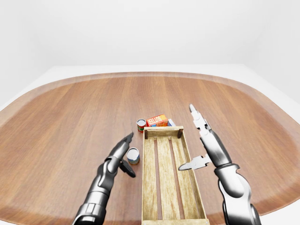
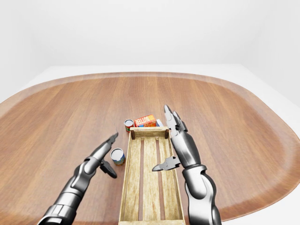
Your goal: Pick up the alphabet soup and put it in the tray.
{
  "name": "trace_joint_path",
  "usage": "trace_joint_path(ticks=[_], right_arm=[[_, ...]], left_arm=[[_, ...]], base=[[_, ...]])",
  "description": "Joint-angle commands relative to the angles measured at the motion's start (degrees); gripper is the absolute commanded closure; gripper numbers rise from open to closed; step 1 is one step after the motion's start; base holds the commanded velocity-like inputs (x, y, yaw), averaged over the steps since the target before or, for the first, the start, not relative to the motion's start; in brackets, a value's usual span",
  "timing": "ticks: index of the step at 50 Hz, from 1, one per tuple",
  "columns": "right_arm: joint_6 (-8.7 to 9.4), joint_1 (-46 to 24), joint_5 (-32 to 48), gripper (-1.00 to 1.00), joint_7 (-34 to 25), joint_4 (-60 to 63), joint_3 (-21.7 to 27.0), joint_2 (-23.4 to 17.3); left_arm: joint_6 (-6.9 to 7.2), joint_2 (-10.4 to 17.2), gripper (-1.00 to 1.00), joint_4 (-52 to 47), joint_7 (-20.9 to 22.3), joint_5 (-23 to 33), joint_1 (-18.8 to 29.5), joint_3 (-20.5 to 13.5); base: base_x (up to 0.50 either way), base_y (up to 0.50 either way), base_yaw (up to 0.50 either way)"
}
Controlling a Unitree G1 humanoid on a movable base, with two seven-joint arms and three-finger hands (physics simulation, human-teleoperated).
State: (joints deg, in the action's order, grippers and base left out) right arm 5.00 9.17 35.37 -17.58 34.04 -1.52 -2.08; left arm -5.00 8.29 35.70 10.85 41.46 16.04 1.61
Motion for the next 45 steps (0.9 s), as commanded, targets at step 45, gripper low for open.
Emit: trace_joint_path(ticks=[45], right_arm=[[0.0, 0.2, 0.2, -0.98, 0.1, 0.0, -0.2, 0.0]], left_arm=[[0.0, 0.5, -1.0, 7.8, -4.1, -1.0, 3.0, 0.2]], base=[[0.0, 0.0, 0.0]])
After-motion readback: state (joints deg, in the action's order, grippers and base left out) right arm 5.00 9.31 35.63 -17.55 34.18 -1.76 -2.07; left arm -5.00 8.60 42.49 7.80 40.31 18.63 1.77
